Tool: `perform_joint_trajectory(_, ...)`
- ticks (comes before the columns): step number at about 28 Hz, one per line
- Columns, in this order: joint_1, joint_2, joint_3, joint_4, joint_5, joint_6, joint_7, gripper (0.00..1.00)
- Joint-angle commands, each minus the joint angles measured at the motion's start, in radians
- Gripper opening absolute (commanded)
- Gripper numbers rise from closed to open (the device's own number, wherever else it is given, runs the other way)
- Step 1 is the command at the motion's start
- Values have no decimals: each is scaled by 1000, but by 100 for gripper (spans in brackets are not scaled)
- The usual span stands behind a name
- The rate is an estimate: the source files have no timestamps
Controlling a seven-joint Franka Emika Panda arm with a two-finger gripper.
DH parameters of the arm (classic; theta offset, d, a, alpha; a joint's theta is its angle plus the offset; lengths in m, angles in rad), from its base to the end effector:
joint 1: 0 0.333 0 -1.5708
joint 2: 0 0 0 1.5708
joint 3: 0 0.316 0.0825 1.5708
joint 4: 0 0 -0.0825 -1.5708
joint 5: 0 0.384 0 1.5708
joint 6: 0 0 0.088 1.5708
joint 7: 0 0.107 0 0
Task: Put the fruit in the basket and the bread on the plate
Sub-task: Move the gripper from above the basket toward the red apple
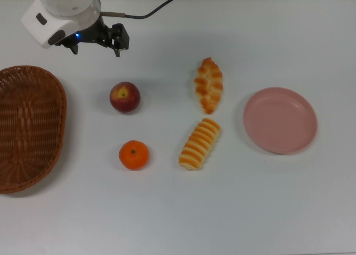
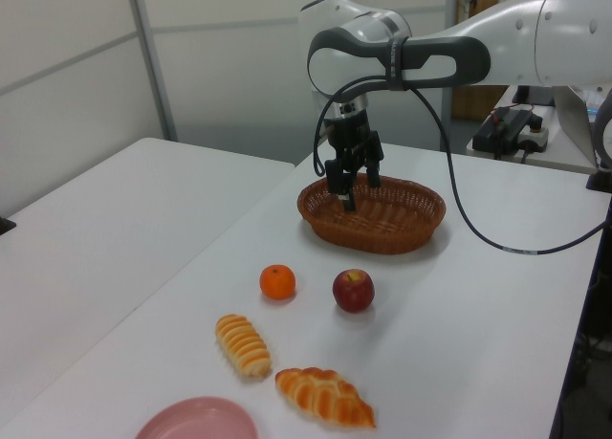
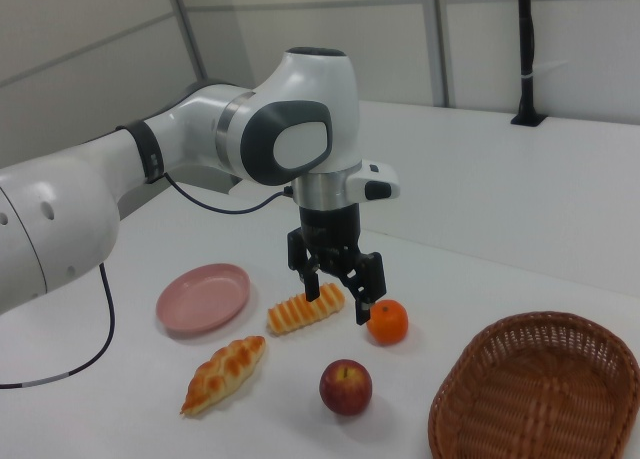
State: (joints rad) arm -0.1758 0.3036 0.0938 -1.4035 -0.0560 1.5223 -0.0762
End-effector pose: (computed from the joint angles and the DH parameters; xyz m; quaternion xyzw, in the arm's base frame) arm 0.6281 -0.0658 0.5188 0.9957 -0.0025 -0.0924 0.0065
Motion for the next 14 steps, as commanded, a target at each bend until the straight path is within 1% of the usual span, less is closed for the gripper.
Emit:
perform_joint_trajectory(1, 1, -9, -5, -12, -8, 36, -30, 100)
perform_joint_trajectory(3, 7, -4, -3, -15, -22, 61, -43, 100)
perform_joint_trajectory(5, 16, 15, 3, -17, -34, 108, -56, 100)
perform_joint_trajectory(6, 24, 19, 3, -18, -34, 116, -56, 100)
perform_joint_trajectory(9, 35, 25, 3, -20, -39, 118, -57, 100)
perform_joint_trajectory(11, 35, 25, 3, -28, -56, 116, -57, 100)
perform_joint_trajectory(14, 35, 29, 3, -28, -62, 116, -62, 100)
